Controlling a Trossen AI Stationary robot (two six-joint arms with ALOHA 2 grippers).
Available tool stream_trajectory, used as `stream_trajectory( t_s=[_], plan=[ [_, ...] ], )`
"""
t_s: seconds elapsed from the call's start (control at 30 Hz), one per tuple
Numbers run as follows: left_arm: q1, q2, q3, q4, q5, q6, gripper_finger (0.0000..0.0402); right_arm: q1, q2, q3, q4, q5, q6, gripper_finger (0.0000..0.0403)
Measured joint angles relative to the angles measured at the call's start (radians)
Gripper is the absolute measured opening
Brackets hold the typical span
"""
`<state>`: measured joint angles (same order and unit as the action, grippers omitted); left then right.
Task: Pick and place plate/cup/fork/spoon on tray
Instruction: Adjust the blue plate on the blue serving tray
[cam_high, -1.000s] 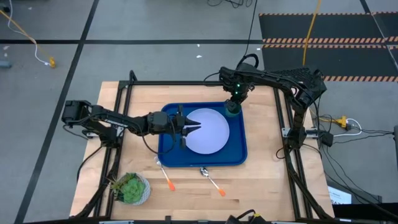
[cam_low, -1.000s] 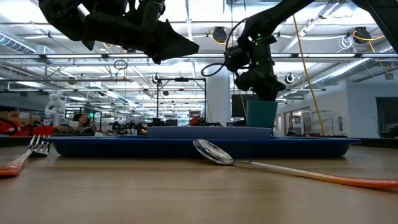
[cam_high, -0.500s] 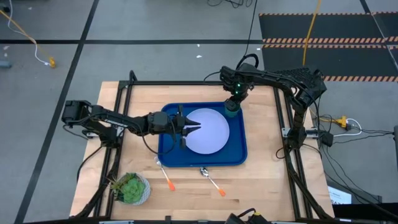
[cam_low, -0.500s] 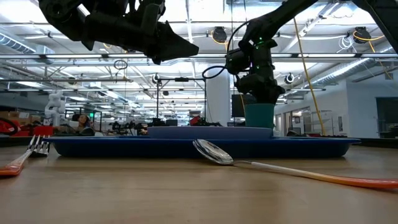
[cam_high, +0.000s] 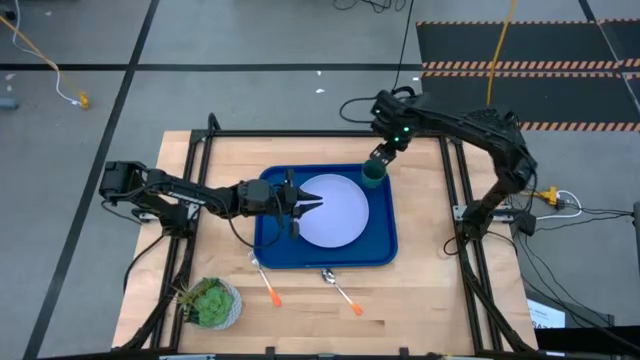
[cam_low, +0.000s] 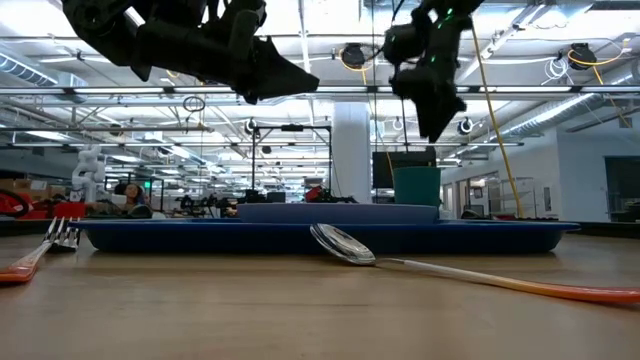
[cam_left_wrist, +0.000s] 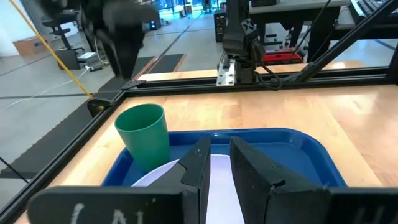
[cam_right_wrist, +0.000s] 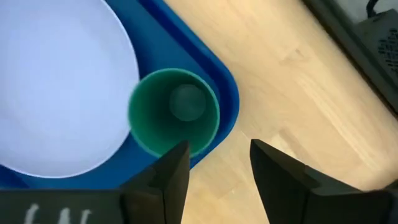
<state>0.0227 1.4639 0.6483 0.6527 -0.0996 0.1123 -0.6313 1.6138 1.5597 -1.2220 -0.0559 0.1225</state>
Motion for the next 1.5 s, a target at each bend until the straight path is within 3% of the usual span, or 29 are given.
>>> stream_trajectory(
  t_s=[0.2,0.37,0.53,0.63,0.93,1.13,1.33,1.5],
  plan=[
    [0.000,0.000,0.000,-0.045,-0.002,0.035,0.0067,0.074,-0.103,-0.006,-0.009,-0.072,0.068,0.0161],
    [0.001,0.000,0.000,-0.059,-0.004,0.047,0.0067,0.220,-0.158,-0.094,0.146,-0.268,0.031,0.0161],
    [0.001,0.000,0.000,-0.080,-0.006,0.047,0.0067,0.370,-0.185,-0.188,0.275,-0.315,0.019,0.0160],
    [0.001,0.000,0.000,-0.092,-0.006,0.046,0.0067,0.440,-0.193,-0.240,0.317,-0.294,0.023,0.0160],
    [0.020,0.000,0.000,-0.104,-0.007,0.034,0.0067,0.660,-0.161,-0.375,0.332,-0.050,-0.099,0.0160],
    [0.034,0.000,0.000,-0.105,-0.007,0.028,0.0067,0.749,-0.129,-0.388,0.514,0.097,-0.213,0.0160],
    [0.035,0.000,0.000,-0.113,-0.007,0.028,0.0067,0.786,-0.057,-0.388,0.558,0.106,-0.264,0.0160],
    [0.035,0.000,0.000,-0.137,-0.007,0.032,0.0067,0.779,-0.007,-0.388,0.585,0.043,-0.225,0.0160]
  ],
)
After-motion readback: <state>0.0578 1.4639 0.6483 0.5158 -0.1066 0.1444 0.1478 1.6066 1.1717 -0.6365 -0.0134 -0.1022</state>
